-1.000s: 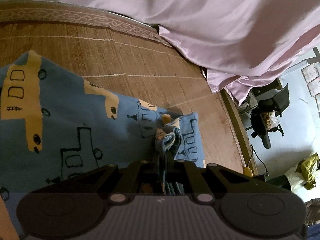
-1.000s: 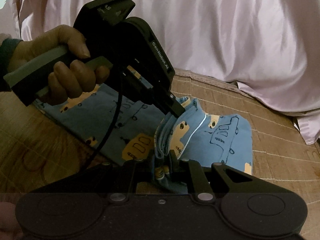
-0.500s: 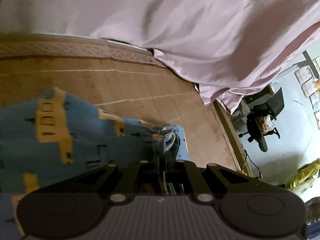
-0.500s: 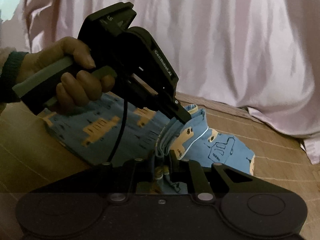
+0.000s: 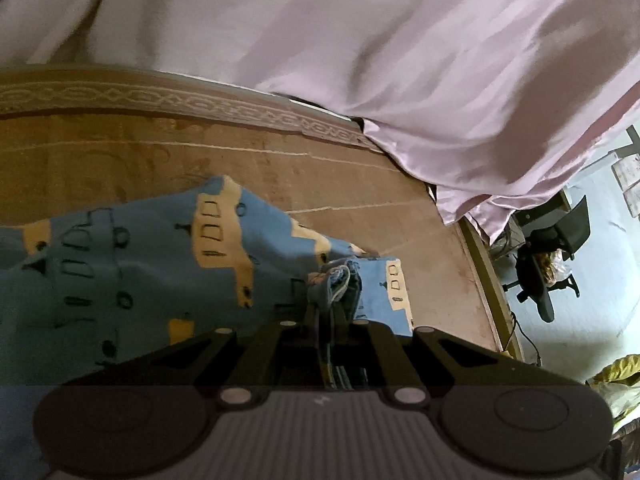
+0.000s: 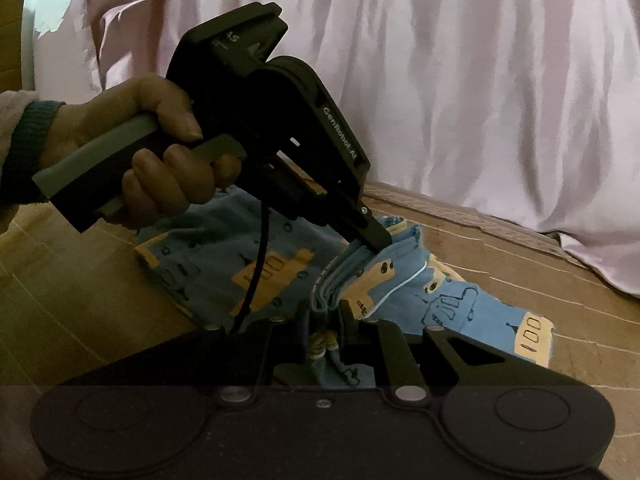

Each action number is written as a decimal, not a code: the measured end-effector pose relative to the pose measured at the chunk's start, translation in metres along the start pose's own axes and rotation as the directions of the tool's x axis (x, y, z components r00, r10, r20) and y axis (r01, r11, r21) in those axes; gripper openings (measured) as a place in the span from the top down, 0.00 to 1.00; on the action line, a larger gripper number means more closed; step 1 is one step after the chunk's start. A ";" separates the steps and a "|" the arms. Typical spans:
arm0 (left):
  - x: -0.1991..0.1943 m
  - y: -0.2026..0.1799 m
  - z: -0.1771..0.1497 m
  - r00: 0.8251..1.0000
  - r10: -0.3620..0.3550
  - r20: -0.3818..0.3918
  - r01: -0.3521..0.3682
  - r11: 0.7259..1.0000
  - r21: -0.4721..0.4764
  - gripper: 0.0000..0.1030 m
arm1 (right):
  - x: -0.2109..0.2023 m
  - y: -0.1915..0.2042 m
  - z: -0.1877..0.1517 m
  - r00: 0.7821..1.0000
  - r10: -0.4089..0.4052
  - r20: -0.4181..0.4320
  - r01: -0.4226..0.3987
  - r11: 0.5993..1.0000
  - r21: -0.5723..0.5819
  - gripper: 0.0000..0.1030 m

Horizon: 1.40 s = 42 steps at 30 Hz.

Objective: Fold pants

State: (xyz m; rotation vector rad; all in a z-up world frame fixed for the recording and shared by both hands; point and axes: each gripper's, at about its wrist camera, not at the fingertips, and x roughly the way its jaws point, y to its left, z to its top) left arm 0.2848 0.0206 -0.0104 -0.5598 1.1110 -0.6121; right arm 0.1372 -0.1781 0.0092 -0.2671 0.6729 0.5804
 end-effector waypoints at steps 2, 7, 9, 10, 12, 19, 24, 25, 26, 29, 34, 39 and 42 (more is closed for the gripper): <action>-0.003 0.003 0.001 1.000 0.001 0.003 -0.001 1.000 -0.003 0.95 | 0.002 0.003 0.002 1.000 0.008 -0.002 -0.008 1.000 -0.005 0.87; -0.013 0.009 0.000 1.000 0.012 0.009 -0.012 1.000 0.001 0.95 | 0.008 0.010 0.004 0.999 0.030 -0.010 -0.030 0.999 -0.026 0.87; -0.012 0.014 -0.001 0.999 0.036 -0.006 -0.036 0.999 -0.003 0.95 | 0.013 0.014 0.002 0.999 0.039 -0.028 -0.040 0.998 -0.038 0.86; -0.011 0.016 -0.001 0.998 0.057 -0.012 -0.057 0.998 0.000 0.95 | 0.015 0.014 0.001 0.998 0.044 -0.036 -0.045 0.998 -0.040 0.86; -0.008 0.019 -0.004 0.994 0.111 -0.017 -0.111 0.994 0.007 0.93 | 0.022 0.015 -0.003 0.996 0.064 -0.056 -0.066 0.997 -0.034 0.82; -0.037 0.025 -0.020 0.979 0.200 0.049 -0.196 0.978 -0.073 0.63 | 0.000 0.008 -0.016 0.993 0.117 0.005 -0.117 0.993 -0.019 0.37; -0.048 0.004 -0.044 0.982 0.159 0.102 -0.154 0.987 -0.055 0.63 | -0.015 -0.017 -0.031 0.998 -0.069 0.000 0.069 0.997 -0.029 0.31; -0.045 -0.002 -0.049 0.983 0.149 0.107 -0.145 0.989 -0.040 0.63 | -0.015 -0.025 -0.034 0.992 -0.126 -0.012 0.125 0.992 -0.013 0.30; -0.041 -0.008 -0.054 0.983 0.152 0.108 -0.150 0.988 -0.021 0.63 | -0.015 -0.033 -0.037 0.985 -0.173 -0.027 0.173 0.985 0.004 0.28; -0.022 -0.020 -0.069 0.967 0.239 0.085 -0.243 0.969 0.037 0.63 | -0.011 -0.051 -0.046 0.961 -0.268 -0.075 0.270 0.962 0.027 0.16; -0.014 -0.036 -0.090 0.915 0.374 0.151 -0.397 0.902 0.170 0.63 | -0.011 -0.067 -0.066 0.930 -0.346 -0.124 0.347 0.938 -0.020 0.13; -0.028 -0.036 -0.095 0.889 0.432 0.154 -0.454 0.877 0.157 0.49 | -0.016 -0.081 -0.053 0.919 -0.394 -0.032 0.395 0.918 0.029 0.03; -0.043 -0.034 -0.098 0.870 0.469 0.152 -0.490 0.858 0.152 0.49 | -0.002 -0.084 -0.037 0.924 -0.382 0.019 0.383 0.924 -0.018 0.02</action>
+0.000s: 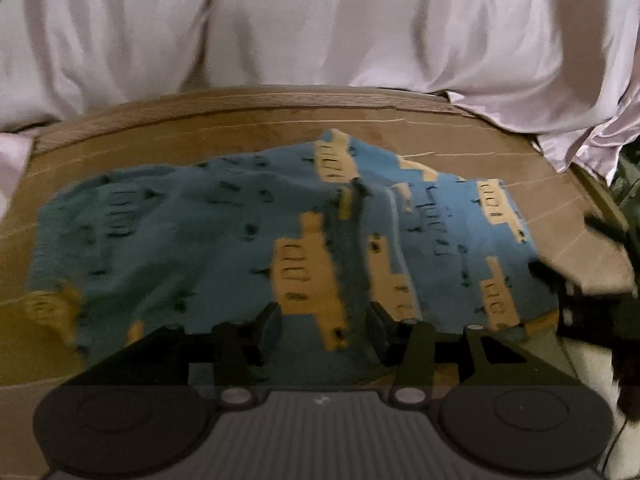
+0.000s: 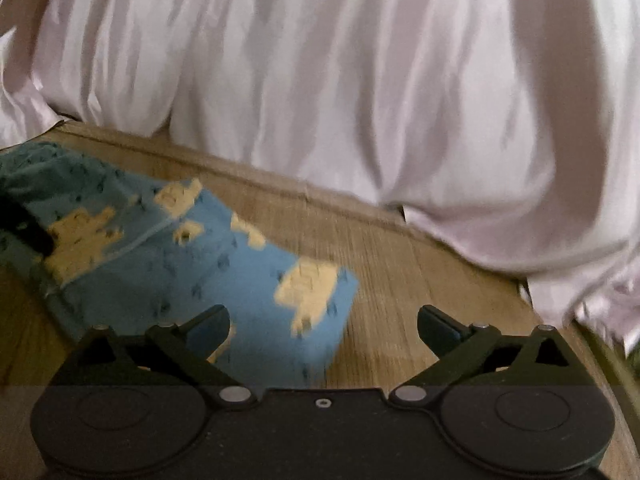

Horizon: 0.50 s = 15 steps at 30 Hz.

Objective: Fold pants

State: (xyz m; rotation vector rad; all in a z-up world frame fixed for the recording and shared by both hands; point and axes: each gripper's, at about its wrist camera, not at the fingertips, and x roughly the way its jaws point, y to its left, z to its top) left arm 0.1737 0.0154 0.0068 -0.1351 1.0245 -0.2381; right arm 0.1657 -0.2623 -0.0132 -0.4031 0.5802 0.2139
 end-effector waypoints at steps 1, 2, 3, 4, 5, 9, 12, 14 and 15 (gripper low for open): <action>-0.005 0.003 -0.001 1.000 0.011 0.003 -0.012 1.000 0.005 0.48 | 0.009 0.003 0.006 1.000 0.006 0.017 -0.006 1.000 -0.026 0.02; -0.010 0.007 -0.002 1.000 0.019 0.008 -0.019 1.000 0.008 0.46 | 0.016 0.005 0.011 1.000 0.013 0.023 -0.012 0.999 -0.047 0.02; -0.017 0.012 -0.003 1.000 0.023 0.012 -0.023 1.000 0.004 0.42 | 0.027 0.009 0.014 1.000 0.019 0.011 -0.018 0.997 -0.071 0.02; -0.023 0.018 -0.003 0.999 0.029 0.017 -0.029 1.000 -0.007 0.40 | 0.037 0.013 0.019 0.999 0.021 -0.024 -0.023 0.996 -0.082 0.02; -0.030 0.026 -0.003 0.999 0.039 0.024 -0.039 0.999 -0.026 0.34 | 0.042 0.016 0.024 0.998 0.033 -0.049 -0.036 0.997 -0.072 0.03; -0.057 0.056 -0.004 0.992 0.102 0.078 -0.092 0.988 -0.120 0.08 | 0.036 0.033 0.040 0.984 0.176 0.008 -0.176 0.984 -0.004 0.01; -0.070 0.078 -0.007 0.976 0.181 0.120 -0.157 0.970 -0.183 0.04 | 0.036 0.061 0.050 0.975 0.223 0.010 -0.222 0.972 -0.076 0.01; -0.071 0.092 -0.011 0.965 0.220 0.141 -0.185 0.957 -0.223 0.04 | 0.038 0.077 0.054 0.971 0.240 0.007 -0.237 0.964 -0.123 0.01; -0.073 0.101 -0.014 0.958 0.233 0.165 -0.189 0.950 -0.248 0.04 | 0.039 0.084 0.055 0.970 0.243 0.001 -0.240 0.960 -0.142 0.01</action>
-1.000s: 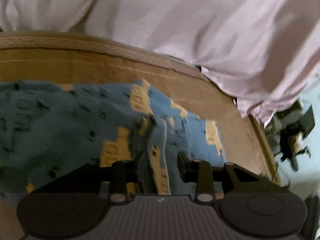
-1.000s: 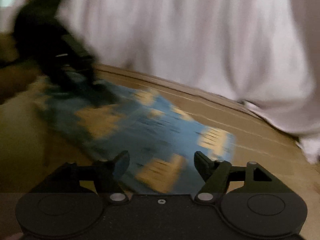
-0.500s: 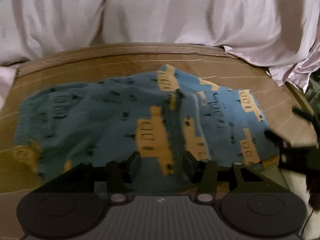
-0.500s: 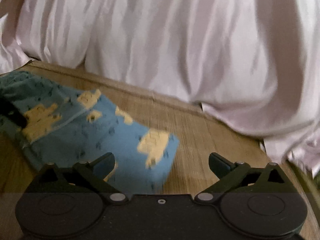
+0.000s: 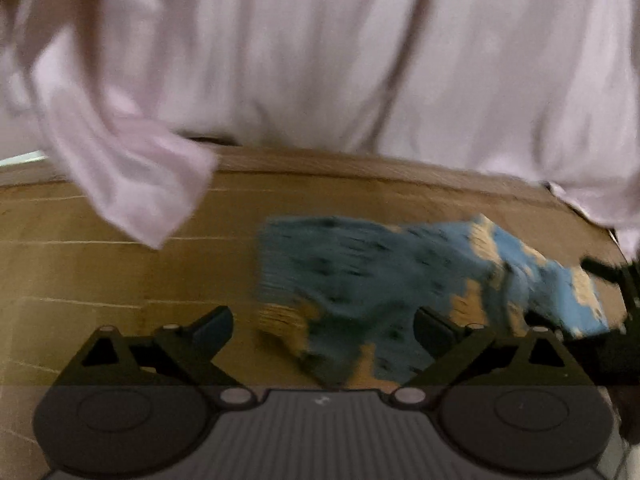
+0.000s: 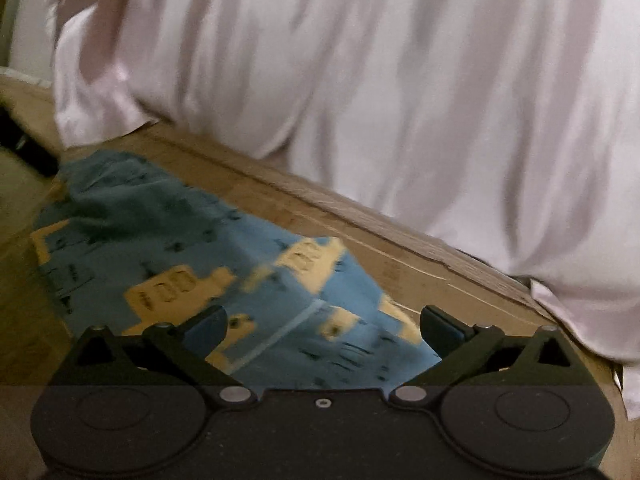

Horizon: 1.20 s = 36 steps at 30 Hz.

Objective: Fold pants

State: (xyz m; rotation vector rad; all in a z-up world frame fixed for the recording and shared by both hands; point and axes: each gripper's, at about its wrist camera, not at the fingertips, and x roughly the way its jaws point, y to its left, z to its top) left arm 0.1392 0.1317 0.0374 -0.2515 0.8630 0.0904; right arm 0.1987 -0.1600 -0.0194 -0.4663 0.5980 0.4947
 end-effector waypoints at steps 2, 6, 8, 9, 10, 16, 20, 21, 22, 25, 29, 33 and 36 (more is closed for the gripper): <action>-0.002 0.020 -0.006 0.995 -0.008 0.104 0.014 0.998 -0.057 0.05 | 0.004 0.011 0.001 1.000 -0.008 -0.018 0.007 1.000 -0.021 0.01; 0.013 0.042 0.000 0.997 -0.036 0.069 0.046 0.990 -0.137 0.24 | 0.005 0.014 -0.004 0.999 -0.009 -0.034 0.009 1.000 -0.007 0.01; 0.021 0.042 0.003 0.998 -0.046 0.052 0.053 0.989 -0.137 0.30 | 0.006 0.011 -0.005 0.999 0.002 -0.039 -0.001 1.000 0.023 0.01; 0.025 0.040 0.003 0.998 -0.038 0.044 0.044 0.990 -0.137 0.37 | 0.007 0.010 -0.007 0.999 0.007 -0.039 -0.005 0.999 0.038 0.01; 0.029 0.039 0.002 0.999 -0.035 0.037 0.040 0.990 -0.138 0.40 | 0.007 0.009 -0.008 0.999 0.009 -0.038 -0.008 0.999 0.046 0.01; 0.036 0.040 -0.012 0.999 -0.040 0.024 0.043 0.984 -0.175 0.73 | 0.007 0.011 -0.012 1.000 -0.005 -0.022 0.006 0.999 0.052 0.01; 0.027 0.019 -0.015 0.995 -0.010 0.102 0.016 0.998 -0.053 0.78 | 0.006 0.012 -0.014 1.000 -0.007 -0.013 0.008 0.999 0.048 0.01; 0.025 0.010 -0.017 0.992 -0.001 0.129 -0.001 1.000 0.018 0.78 | 0.006 0.012 -0.014 1.000 -0.008 -0.011 0.008 0.999 0.049 0.01; 0.023 0.000 -0.021 0.986 0.012 0.164 -0.029 0.995 0.098 0.78 | 0.006 0.012 -0.015 1.000 -0.007 -0.009 0.008 0.999 0.050 0.01; 0.024 -0.025 -0.033 0.970 0.030 0.242 -0.101 0.953 0.286 0.78 | 0.006 0.012 -0.016 1.000 -0.012 -0.006 0.012 0.998 0.057 0.01; 0.034 -0.043 -0.047 0.959 0.048 0.278 -0.168 0.888 0.428 0.78 | 0.006 0.012 -0.016 1.000 -0.016 -0.002 0.016 0.998 0.062 0.01; 0.041 -0.038 -0.045 0.967 0.078 0.244 -0.173 0.901 0.398 0.70 | 0.006 0.012 -0.017 1.000 -0.015 0.005 0.015 0.998 0.062 0.01; 0.049 -0.025 -0.037 0.971 0.110 0.211 -0.178 0.924 0.338 0.52 | 0.006 0.012 -0.017 1.000 -0.015 0.005 0.015 0.998 0.065 0.01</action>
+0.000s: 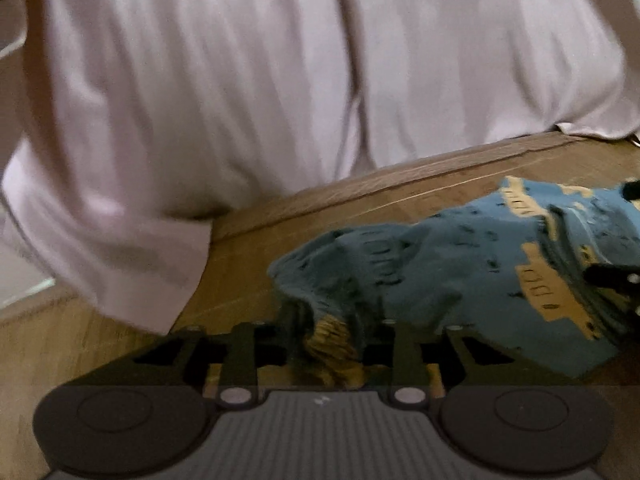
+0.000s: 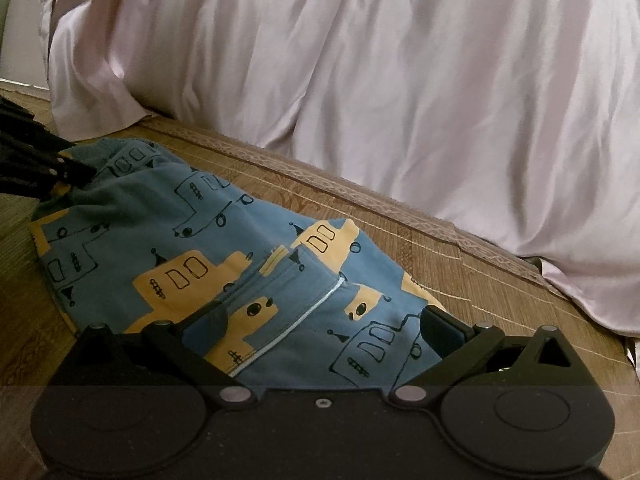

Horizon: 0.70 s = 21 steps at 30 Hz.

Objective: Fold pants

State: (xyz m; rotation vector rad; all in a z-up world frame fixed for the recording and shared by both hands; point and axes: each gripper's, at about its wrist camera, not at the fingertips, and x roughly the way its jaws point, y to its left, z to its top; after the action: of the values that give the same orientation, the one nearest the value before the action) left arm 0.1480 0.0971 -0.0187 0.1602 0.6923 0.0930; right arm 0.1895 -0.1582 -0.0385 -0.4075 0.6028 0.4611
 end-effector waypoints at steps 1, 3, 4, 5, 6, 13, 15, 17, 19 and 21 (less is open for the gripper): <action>0.002 0.003 -0.001 1.000 0.009 -0.012 -0.009 1.000 -0.013 0.48 | 0.000 0.000 0.000 1.000 0.000 0.000 0.000 1.000 0.002 0.01; 0.006 0.008 -0.003 1.000 0.014 -0.026 -0.015 0.999 -0.029 0.41 | 0.000 0.000 0.000 1.000 0.000 0.001 0.000 1.000 0.004 0.01; 0.007 0.011 -0.004 0.999 0.010 -0.032 -0.011 0.999 -0.037 0.39 | 0.000 0.000 0.000 1.000 0.001 0.001 -0.001 1.000 0.005 0.01; 0.009 0.012 -0.005 0.999 0.005 -0.038 -0.007 0.999 -0.046 0.38 | 0.000 -0.001 0.000 1.000 0.002 0.002 -0.002 1.000 0.006 0.01; 0.010 0.014 -0.005 0.999 -0.004 -0.043 0.001 0.998 -0.060 0.38 | 0.000 -0.001 0.000 1.000 0.003 0.002 -0.003 1.000 0.008 0.01; 0.009 0.026 -0.005 0.992 -0.103 -0.076 0.089 0.982 -0.165 0.58 | 0.001 0.000 -0.001 1.000 0.001 0.003 -0.001 1.000 0.016 0.01; 0.008 0.024 -0.006 0.994 -0.087 -0.073 0.074 0.984 -0.163 0.66 | 0.000 0.000 -0.001 1.000 0.001 0.003 -0.001 1.000 0.016 0.01; 0.005 0.023 -0.006 0.995 -0.074 -0.061 0.062 0.982 -0.179 0.74 | 0.000 0.000 -0.001 1.000 0.001 0.003 -0.001 1.000 0.015 0.01; 0.004 0.024 -0.004 0.996 -0.072 -0.053 0.060 0.977 -0.206 0.79 | 0.000 0.000 -0.001 1.000 0.000 0.003 0.000 1.000 0.015 0.01; 0.003 0.026 -0.004 0.996 -0.069 -0.053 0.055 0.973 -0.223 0.80 | 0.000 -0.001 -0.001 1.000 0.001 0.003 -0.001 1.000 0.014 0.01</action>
State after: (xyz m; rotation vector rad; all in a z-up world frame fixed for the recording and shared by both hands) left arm 0.1472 0.1234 -0.0190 -0.0790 0.7415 0.1149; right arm 0.1897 -0.1589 -0.0390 -0.3927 0.6028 0.4586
